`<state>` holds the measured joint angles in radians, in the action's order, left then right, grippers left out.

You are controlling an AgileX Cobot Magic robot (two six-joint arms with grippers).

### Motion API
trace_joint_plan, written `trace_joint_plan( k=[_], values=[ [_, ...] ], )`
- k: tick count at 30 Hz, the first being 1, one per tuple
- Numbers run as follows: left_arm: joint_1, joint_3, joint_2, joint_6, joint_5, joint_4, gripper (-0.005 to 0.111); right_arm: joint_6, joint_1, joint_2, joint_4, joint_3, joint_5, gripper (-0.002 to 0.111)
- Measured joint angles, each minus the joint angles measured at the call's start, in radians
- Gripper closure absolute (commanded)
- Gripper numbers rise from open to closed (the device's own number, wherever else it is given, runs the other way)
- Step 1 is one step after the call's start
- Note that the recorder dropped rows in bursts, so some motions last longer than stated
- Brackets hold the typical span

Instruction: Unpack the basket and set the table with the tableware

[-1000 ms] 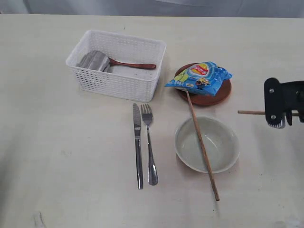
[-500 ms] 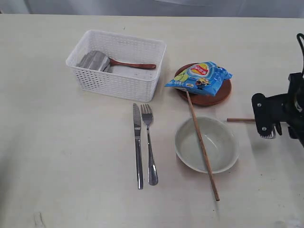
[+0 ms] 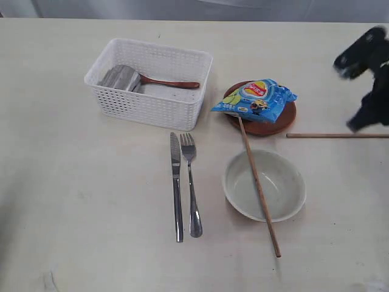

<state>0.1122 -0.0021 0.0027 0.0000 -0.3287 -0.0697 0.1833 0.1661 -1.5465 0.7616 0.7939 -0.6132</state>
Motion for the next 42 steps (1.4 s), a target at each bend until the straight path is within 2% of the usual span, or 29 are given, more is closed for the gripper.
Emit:
trace_joint_plan(
  k=[2,4,7,11,17,23,39,40,42],
  values=[
    [0.0,0.0,0.0,0.0,0.0,0.0,0.107,0.207,-0.067,-0.016,-0.15,0.089,-0.043,0.065],
    [0.0,0.0,0.0,0.0,0.0,0.0,0.107,0.29,-0.149,-0.047,-0.4,0.15,-0.089,0.065],
    [0.0,0.0,0.0,0.0,0.0,0.0,0.107,0.198,-0.234,-0.104,-0.785,0.168,-0.119,0.065],
    [0.0,0.0,0.0,0.0,0.0,0.0,0.107,0.107,-0.263,-0.175,-1.061,0.169,-0.055,0.065],
    [0.0,0.0,0.0,0.0,0.0,0.0,0.107,0.128,-0.269,-0.274,-1.117,0.171,0.076,0.065],
    [0.0,0.0,0.0,0.0,0.0,0.0,0.107,0.13,-0.271,-0.364,-1.12,0.179,0.079,0.065],
    [0.0,0.0,0.0,0.0,0.0,0.0,0.107,0.157,-0.273,-0.4,-1.13,0.206,0.133,0.065],
    [0.0,0.0,0.0,0.0,0.0,0.0,0.107,0.158,-0.275,-0.405,-1.135,0.213,0.129,0.067],
    [0.0,0.0,0.0,0.0,0.0,0.0,0.107,0.156,-0.275,-0.419,-1.138,0.231,0.117,0.078]
  ],
)
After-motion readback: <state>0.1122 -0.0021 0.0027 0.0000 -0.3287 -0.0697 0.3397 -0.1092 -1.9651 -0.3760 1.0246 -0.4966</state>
